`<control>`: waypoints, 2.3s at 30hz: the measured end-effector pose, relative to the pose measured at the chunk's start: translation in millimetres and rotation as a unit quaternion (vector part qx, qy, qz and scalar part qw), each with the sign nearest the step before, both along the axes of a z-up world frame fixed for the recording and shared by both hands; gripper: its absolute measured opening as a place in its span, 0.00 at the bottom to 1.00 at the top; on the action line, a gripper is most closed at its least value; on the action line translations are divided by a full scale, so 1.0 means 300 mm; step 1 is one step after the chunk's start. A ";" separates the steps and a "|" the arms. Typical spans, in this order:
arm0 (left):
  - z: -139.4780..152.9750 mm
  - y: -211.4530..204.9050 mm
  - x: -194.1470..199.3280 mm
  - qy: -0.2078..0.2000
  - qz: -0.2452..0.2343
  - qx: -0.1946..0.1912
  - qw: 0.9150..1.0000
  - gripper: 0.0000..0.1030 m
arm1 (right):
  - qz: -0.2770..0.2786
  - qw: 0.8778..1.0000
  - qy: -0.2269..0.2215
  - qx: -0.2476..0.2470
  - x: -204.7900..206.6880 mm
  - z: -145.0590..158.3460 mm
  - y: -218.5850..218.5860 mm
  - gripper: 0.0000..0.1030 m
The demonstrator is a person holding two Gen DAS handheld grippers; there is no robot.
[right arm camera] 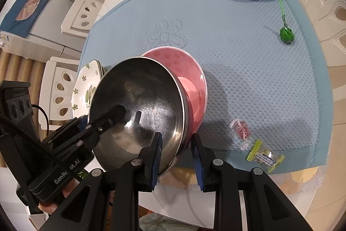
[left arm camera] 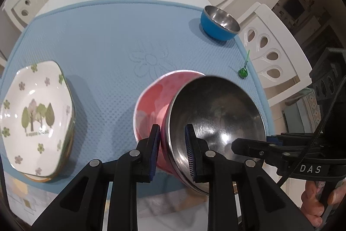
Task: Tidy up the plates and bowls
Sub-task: 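Lower the magenta bowl into the pink bowl and open both grippers, then move both grippers to the blue steel bowl and grasp its rim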
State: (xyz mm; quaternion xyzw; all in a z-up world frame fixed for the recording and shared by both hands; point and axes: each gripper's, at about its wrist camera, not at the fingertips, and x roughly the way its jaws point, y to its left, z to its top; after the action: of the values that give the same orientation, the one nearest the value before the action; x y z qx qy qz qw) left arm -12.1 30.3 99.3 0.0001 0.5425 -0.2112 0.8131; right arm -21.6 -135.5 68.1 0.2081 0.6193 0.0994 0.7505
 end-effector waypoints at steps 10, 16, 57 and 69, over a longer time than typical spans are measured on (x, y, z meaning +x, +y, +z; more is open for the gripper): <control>0.022 0.045 0.025 -0.012 0.020 0.010 1.000 0.24 | -0.024 1.000 -0.021 -0.001 0.011 0.050 -0.059 0.26; 0.027 0.051 0.040 -0.012 0.025 0.011 1.000 0.24 | -0.024 1.000 -0.020 -0.004 0.007 0.046 -0.082 0.26; 0.241 -0.410 0.652 -0.096 -0.097 -0.033 0.990 0.55 | -0.120 0.981 -0.150 -0.033 0.447 0.287 -0.527 0.46; -0.065 -0.618 0.883 0.038 -0.123 -0.069 0.989 0.55 | -0.175 0.981 -0.080 -0.006 0.640 0.036 -0.694 0.46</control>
State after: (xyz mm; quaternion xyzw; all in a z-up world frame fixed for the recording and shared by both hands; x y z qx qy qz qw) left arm 252.7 -155.0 79.7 0.0031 0.5527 -0.3468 0.7578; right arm 170.3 -343.7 78.9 0.3004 0.5119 -0.0212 0.8045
